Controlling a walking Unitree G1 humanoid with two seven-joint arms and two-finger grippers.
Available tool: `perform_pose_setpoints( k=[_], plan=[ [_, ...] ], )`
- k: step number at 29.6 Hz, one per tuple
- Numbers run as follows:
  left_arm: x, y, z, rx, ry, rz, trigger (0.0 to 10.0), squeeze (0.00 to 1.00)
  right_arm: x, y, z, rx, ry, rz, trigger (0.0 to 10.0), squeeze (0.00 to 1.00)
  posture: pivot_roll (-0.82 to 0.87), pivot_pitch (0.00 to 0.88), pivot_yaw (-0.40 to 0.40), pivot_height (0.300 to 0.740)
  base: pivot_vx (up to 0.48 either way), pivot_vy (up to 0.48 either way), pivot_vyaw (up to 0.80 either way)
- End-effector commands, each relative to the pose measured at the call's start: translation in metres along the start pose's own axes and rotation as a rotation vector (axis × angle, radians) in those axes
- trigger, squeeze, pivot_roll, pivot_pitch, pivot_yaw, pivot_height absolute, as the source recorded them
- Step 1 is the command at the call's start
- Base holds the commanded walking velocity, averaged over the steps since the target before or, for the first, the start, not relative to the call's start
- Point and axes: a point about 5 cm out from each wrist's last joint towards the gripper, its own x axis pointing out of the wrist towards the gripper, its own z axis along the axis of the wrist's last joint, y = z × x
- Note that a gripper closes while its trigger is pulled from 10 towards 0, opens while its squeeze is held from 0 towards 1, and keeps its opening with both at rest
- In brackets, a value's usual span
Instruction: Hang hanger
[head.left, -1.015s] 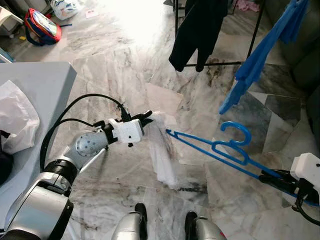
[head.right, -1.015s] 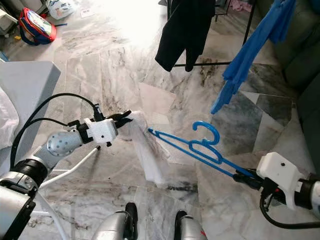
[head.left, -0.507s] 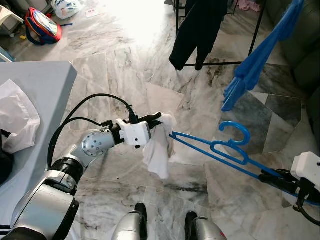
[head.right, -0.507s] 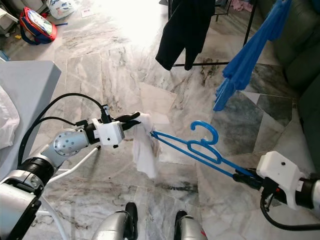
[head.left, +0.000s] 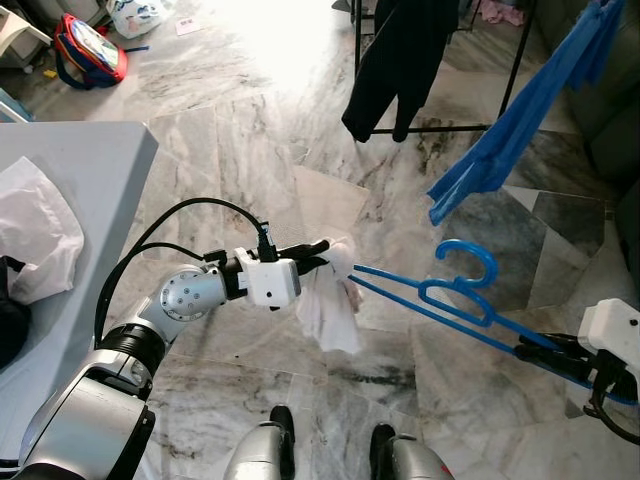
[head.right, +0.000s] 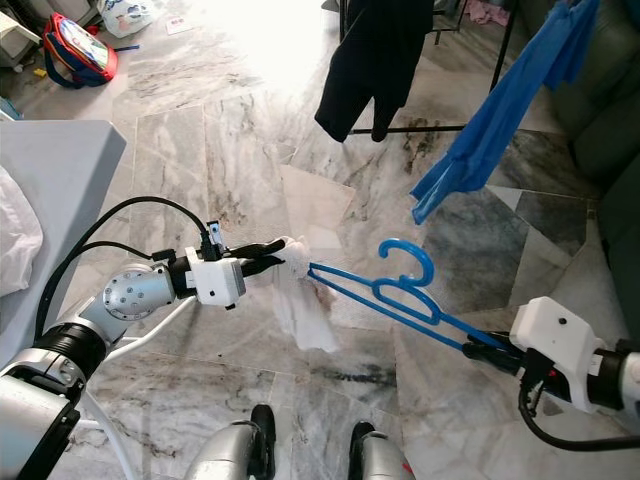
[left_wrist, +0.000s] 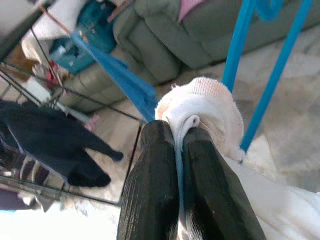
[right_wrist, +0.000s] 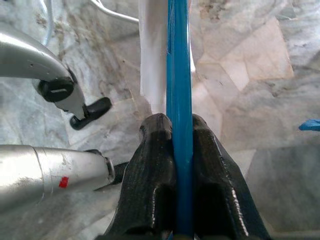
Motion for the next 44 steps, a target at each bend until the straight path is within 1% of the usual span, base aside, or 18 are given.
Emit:
perform_pose_setpoints(
  k=[1, 3, 4, 7, 11, 13, 15, 19, 20, 25, 29, 31, 33, 35, 39, 42, 44],
  plan=[
    [0.002, -0.006, 0.005, 0.008, -0.048, -0.021, 10.0, 0.00, 0.006, 0.008, -0.001, 0.016, -0.013, 0.077, 10.0, 0.00, -0.02, 0.307, 0.101, 0.740, 0.000, 0.000, 0.00],
    [0.008, -0.010, 0.011, 0.006, -0.086, -0.030, 10.0, 0.00, 0.011, 0.015, 0.000, 0.024, -0.021, 0.143, 10.0, 0.00, -0.03, 0.309, 0.102, 0.740, 0.000, 0.000, 0.00],
    [0.008, -0.010, 0.011, 0.006, -0.086, -0.030, 10.0, 0.00, 0.011, 0.015, 0.000, 0.024, -0.021, 0.143, 10.0, 0.00, -0.03, 0.309, 0.102, 0.740, 0.000, 0.000, 0.00],
    [0.012, -0.012, 0.014, 0.007, -0.112, -0.039, 10.0, 0.00, 0.013, 0.021, 0.003, 0.028, -0.035, 0.204, 10.0, 0.00, -0.03, 0.309, 0.102, 0.740, 0.000, 0.000, 0.00],
    [0.013, -0.013, 0.015, 0.008, -0.116, -0.042, 10.0, 0.00, 0.013, 0.024, 0.012, 0.055, -0.096, 0.251, 10.0, 0.00, -0.03, 0.308, 0.101, 0.740, 0.000, 0.000, 0.00],
    [0.012, -0.012, 0.015, 0.009, -0.112, -0.039, 10.0, 0.00, 0.010, 0.024, 0.013, 0.080, -0.124, 0.269, 10.0, 0.00, -0.03, 0.308, 0.101, 0.740, 0.000, 0.000, 0.00],
    [0.011, -0.012, 0.014, 0.008, -0.108, -0.038, 10.0, 0.00, 0.009, 0.024, 0.012, 0.088, -0.130, 0.273, 10.0, 0.00, -0.03, 0.307, 0.100, 0.740, 0.000, 0.000, 0.00],
    [0.002, -0.008, 0.006, 0.019, -0.052, -0.037, 10.0, 0.00, 0.002, 0.016, 0.002, 0.120, -0.105, 0.221, 10.0, 0.00, -0.02, 0.304, 0.097, 0.740, 0.000, 0.000, 0.00],
    [0.002, -0.008, 0.006, 0.019, -0.052, -0.037, 10.0, 0.00, 0.002, 0.016, 0.002, 0.120, -0.105, 0.221, 10.0, 0.00, -0.02, 0.304, 0.097, 0.740, 0.000, 0.000, 0.00],
    [-0.011, 0.006, -0.004, 0.036, 0.037, 0.005, 10.0, 0.00, -0.007, 0.013, -0.008, 0.140, -0.066, 0.159, 10.0, 0.00, -0.02, 0.303, 0.098, 0.740, 0.000, 0.000, 0.00],
    [-0.020, 0.020, -0.013, 0.055, 0.127, 0.049, 10.0, 0.00, -0.009, 0.014, -0.008, 0.149, -0.076, 0.128, 10.0, 0.00, -0.01, 0.303, 0.101, 0.740, 0.000, 0.000, 0.00],
    [-0.021, 0.022, -0.015, 0.060, 0.141, 0.055, 10.0, 0.00, -0.009, 0.016, -0.008, 0.150, -0.082, 0.131, 10.0, 0.00, -0.01, 0.303, 0.103, 0.740, 0.000, 0.000, 0.00],
    [-0.021, 0.022, -0.015, 0.072, 0.144, 0.050, 10.0, 0.00, -0.008, 0.018, -0.007, 0.150, -0.087, 0.138, 10.0, 0.00, -0.02, 0.303, 0.105, 0.740, 0.000, 0.000, 0.00],
    [-0.018, 0.022, -0.013, 0.078, 0.133, 0.049, 10.0, 0.00, -0.007, 0.019, -0.007, 0.152, -0.094, 0.145, 10.0, 0.00, -0.02, 0.303, 0.105, 0.740, 0.000, 0.000, 0.00],
    [-0.013, 0.020, -0.009, 0.082, 0.096, 0.047, 10.0, 0.00, -0.005, 0.021, -0.007, 0.153, -0.095, 0.147, 10.0, 0.00, -0.02, 0.303, 0.109, 0.740, 0.000, 0.000, 0.00],
    [-0.007, 0.016, -0.003, 0.087, 0.047, 0.033, 10.0, 0.00, -0.005, 0.020, -0.009, 0.154, -0.090, 0.140, 10.0, 0.00, -0.02, 0.303, 0.109, 0.740, 0.000, 0.000, 0.00],
    [-0.007, 0.015, -0.003, 0.086, 0.048, 0.032, 10.0, 0.00, -0.007, 0.019, -0.009, 0.153, -0.087, 0.134, 10.0, 0.00, -0.02, 0.303, 0.111, 0.740, 0.000, 0.000, 0.00]
  ],
)
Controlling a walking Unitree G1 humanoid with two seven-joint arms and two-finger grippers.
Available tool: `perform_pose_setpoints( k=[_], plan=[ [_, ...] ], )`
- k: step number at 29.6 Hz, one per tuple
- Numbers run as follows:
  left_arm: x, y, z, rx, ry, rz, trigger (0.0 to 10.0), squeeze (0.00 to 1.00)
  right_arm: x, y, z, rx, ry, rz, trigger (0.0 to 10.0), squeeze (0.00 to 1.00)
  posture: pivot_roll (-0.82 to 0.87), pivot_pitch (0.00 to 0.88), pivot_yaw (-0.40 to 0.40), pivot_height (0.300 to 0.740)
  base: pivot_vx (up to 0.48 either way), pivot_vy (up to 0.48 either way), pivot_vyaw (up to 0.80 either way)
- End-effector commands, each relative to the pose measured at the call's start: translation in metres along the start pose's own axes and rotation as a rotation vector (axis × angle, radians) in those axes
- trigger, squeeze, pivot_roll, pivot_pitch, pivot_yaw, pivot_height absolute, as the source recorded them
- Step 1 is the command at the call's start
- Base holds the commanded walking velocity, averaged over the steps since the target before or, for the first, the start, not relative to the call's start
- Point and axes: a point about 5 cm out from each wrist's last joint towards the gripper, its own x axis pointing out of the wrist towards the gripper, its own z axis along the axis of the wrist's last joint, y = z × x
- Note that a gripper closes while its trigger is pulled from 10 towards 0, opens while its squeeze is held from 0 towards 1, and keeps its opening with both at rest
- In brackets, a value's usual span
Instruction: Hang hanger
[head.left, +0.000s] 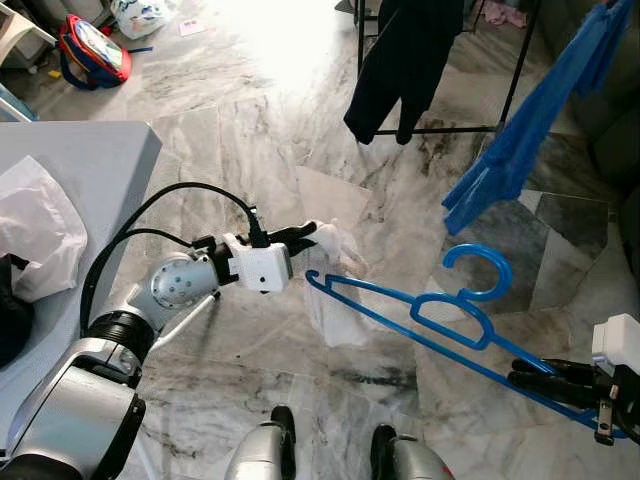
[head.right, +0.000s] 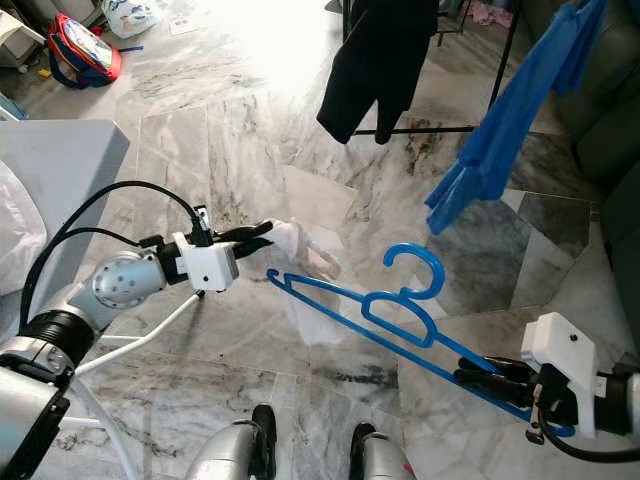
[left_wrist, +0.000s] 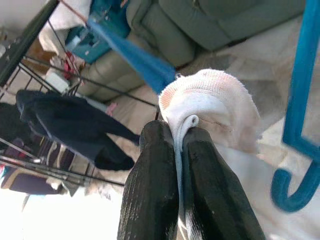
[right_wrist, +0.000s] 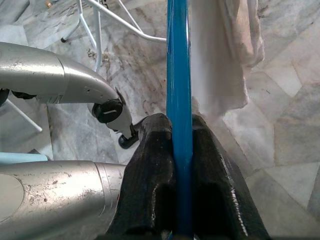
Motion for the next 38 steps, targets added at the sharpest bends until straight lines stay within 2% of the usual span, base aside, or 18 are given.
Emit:
perform_pose_setpoints(
  k=[1, 7, 11, 15, 22, 32, 38],
  plan=[
    [-0.002, -0.001, 0.001, 0.015, -0.012, -0.014, 10.0, 0.00, -0.004, 0.001, 0.001, -0.014, -0.001, -0.003, 10.0, 0.00, -0.02, 0.302, 0.111, 0.740, 0.000, 0.000, 0.00],
    [-0.012, -0.004, -0.013, 0.015, 0.101, 0.002, 10.0, 0.00, -0.011, -0.009, 0.007, -0.053, -0.002, -0.089, 10.0, 0.00, -0.02, 0.303, 0.108, 0.740, 0.000, 0.000, 0.00],
    [-0.021, 0.000, -0.025, 0.009, 0.202, 0.054, 10.0, 0.00, -0.005, -0.010, 0.003, -0.075, 0.025, -0.141, 10.0, 0.00, -0.02, 0.300, 0.102, 0.740, 0.000, 0.000, 0.00],
    [-0.023, 0.001, -0.027, 0.016, 0.222, 0.060, 10.0, 0.00, -0.004, -0.010, -0.001, -0.088, 0.052, -0.163, 10.0, 0.00, -0.03, 0.298, 0.101, 0.740, 0.000, 0.000, 0.00],
    [-0.019, -0.001, -0.022, 0.027, 0.179, 0.048, 10.0, 0.00, -0.003, -0.015, -0.001, -0.104, 0.044, -0.206, 10.0, 0.00, -0.03, 0.296, 0.105, 0.740, 0.000, 0.000, 0.00],
    [-0.005, -0.004, -0.007, 0.025, 0.058, 0.035, 10.0, 0.00, 0.005, -0.020, 0.004, -0.130, 0.022, -0.212, 10.0, 0.00, -0.03, 0.302, 0.103, 0.740, 0.000, 0.000, 0.00],
    [-0.002, -0.008, -0.007, 0.016, 0.051, 0.029, 10.0, 0.00, 0.003, -0.022, 0.005, -0.134, 0.024, -0.206, 10.0, 0.00, -0.03, 0.303, 0.101, 0.740, 0.000, 0.000, 0.00]
  ],
)
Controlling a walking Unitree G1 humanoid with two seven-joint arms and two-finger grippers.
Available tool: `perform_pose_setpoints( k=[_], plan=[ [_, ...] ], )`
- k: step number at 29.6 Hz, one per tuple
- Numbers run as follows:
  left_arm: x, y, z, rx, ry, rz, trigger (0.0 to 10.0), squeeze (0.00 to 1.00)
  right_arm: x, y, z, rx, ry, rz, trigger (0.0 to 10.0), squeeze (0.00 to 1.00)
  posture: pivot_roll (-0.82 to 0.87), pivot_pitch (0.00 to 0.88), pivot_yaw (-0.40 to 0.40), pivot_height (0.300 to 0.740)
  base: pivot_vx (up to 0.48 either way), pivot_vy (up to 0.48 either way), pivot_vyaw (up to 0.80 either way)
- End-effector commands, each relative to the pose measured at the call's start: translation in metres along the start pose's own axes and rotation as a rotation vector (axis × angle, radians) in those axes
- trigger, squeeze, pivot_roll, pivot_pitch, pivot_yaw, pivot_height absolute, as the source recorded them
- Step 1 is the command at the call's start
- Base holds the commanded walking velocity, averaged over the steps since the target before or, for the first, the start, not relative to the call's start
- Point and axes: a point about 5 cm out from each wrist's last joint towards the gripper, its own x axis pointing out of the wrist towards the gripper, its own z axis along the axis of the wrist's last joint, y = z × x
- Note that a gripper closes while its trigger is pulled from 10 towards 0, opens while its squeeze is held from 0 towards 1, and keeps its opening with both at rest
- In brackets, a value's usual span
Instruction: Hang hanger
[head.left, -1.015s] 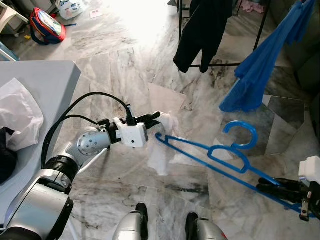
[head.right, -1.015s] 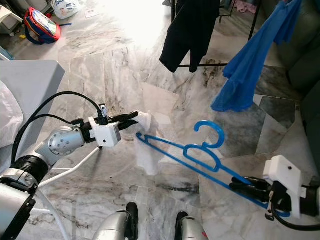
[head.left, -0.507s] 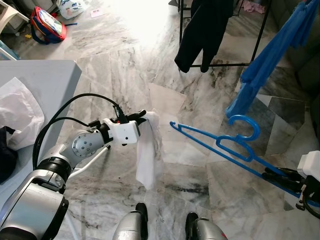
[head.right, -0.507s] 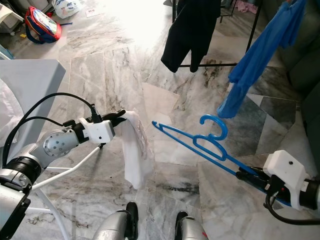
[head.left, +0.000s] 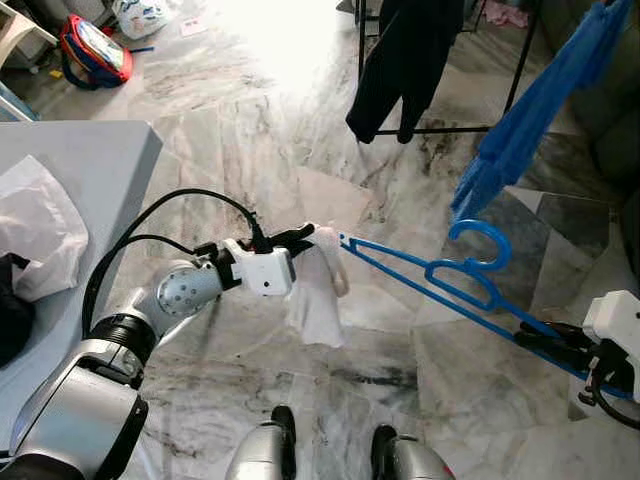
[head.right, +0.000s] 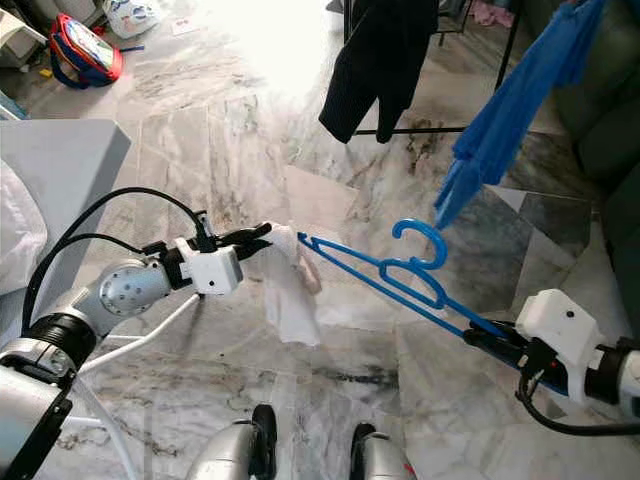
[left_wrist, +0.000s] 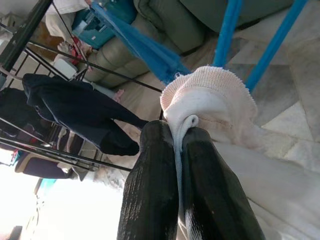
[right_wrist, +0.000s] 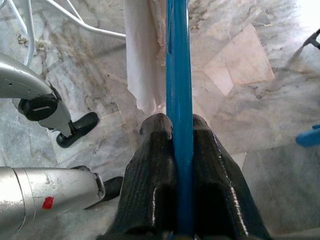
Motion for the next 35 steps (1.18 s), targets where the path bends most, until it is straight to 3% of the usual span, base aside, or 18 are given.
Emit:
perform_pose_setpoints(
  k=[1, 35],
  plan=[
    [-0.001, -0.002, 0.002, 0.002, -0.020, -0.015, 10.0, 0.00, 0.000, 0.002, 0.001, -0.010, -0.002, 0.017, 10.0, 0.00, -0.03, 0.303, 0.101, 0.740, 0.000, 0.000, 0.00],
    [0.006, -0.013, -0.004, -0.022, 0.052, -0.026, 10.0, 0.00, -0.001, 0.009, 0.010, 0.020, -0.025, 0.108, 10.0, 0.00, -0.06, 0.302, 0.100, 0.740, 0.000, 0.000, 0.00]
  ],
)
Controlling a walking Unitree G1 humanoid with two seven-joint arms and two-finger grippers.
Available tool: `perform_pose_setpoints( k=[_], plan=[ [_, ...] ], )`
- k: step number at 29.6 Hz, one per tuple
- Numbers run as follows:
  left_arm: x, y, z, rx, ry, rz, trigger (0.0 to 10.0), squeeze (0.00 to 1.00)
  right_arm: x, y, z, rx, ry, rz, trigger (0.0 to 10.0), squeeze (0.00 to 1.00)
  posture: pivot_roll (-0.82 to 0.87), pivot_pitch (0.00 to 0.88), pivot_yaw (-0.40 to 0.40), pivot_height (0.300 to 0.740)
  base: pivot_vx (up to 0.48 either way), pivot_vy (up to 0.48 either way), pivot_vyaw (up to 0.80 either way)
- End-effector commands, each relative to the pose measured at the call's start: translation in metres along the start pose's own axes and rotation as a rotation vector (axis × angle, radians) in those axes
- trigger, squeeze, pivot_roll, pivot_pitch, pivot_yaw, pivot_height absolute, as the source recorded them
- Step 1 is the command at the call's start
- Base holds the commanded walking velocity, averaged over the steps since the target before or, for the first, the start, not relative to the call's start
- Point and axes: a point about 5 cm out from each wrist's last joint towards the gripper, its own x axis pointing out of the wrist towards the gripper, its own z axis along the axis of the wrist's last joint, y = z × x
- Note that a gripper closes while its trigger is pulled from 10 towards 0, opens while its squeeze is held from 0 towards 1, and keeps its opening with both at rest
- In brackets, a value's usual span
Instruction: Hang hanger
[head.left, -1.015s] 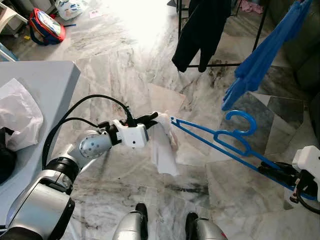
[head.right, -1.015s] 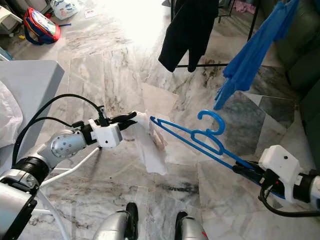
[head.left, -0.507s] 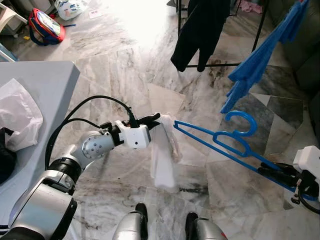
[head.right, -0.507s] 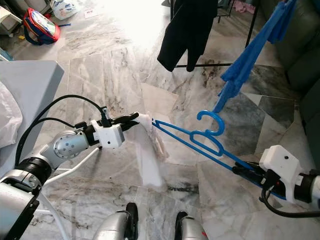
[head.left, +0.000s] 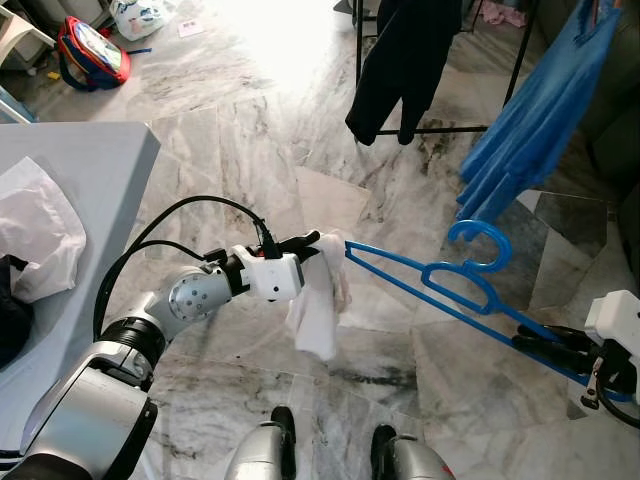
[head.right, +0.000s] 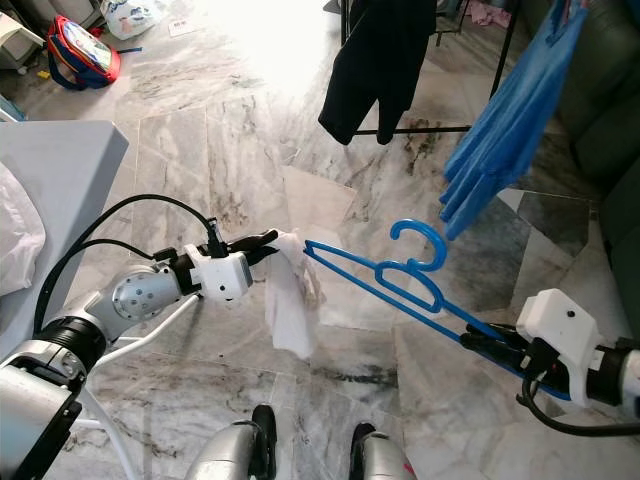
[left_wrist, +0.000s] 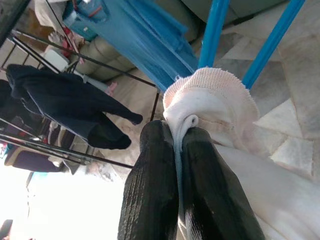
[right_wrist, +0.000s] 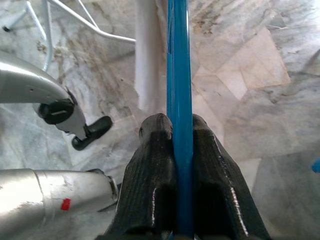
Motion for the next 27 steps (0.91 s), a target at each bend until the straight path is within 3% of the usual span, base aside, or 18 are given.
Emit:
perform_pose_setpoints(
  k=[1, 4, 18, 27],
  plan=[
    [-0.001, 0.000, -0.002, 0.008, 0.014, -0.003, 10.0, 0.00, 0.001, 0.007, 0.002, -0.002, 0.001, 0.051, 10.0, 0.00, -0.05, 0.301, 0.100, 0.740, 0.000, 0.000, 0.00],
    [-0.001, 0.001, -0.002, 0.011, 0.017, 0.002, 10.0, 0.00, 0.004, 0.013, -0.001, 0.014, 0.013, 0.092, 10.0, 0.00, -0.05, 0.299, 0.100, 0.740, 0.000, 0.000, 0.00],
    [-0.012, 0.009, -0.014, 0.042, 0.100, 0.017, 10.0, 0.00, 0.002, 0.012, -0.001, 0.020, 0.024, 0.095, 10.0, 0.00, -0.05, 0.294, 0.100, 0.740, 0.000, 0.000, 0.00],
    [-0.012, 0.014, -0.014, 0.052, 0.101, 0.033, 10.0, 0.00, 0.003, 0.013, -0.001, 0.023, 0.025, 0.101, 10.0, 0.00, -0.04, 0.292, 0.100, 0.740, 0.000, 0.000, 0.00]
  ],
)
